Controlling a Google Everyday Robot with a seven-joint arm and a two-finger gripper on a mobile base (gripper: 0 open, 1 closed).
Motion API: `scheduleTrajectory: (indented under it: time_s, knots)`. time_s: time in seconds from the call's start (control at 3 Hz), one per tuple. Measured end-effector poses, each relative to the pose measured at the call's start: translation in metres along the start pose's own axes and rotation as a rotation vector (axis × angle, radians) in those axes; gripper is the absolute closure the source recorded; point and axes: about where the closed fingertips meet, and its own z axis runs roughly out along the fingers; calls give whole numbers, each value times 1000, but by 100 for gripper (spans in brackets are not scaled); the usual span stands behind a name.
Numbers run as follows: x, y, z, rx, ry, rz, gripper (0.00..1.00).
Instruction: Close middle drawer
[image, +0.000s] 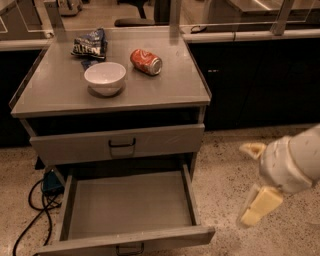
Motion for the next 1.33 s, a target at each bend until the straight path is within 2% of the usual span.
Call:
scheduleTrajectory:
  time_s: [0.33, 0.67, 1.0, 1.33]
  knots:
    - [52, 35, 86, -94, -47, 89, 0]
    - [92, 73, 153, -192, -62, 148, 0]
    - [101, 111, 182, -247, -101, 128, 0]
    - [102, 117, 186, -257, -106, 118, 0]
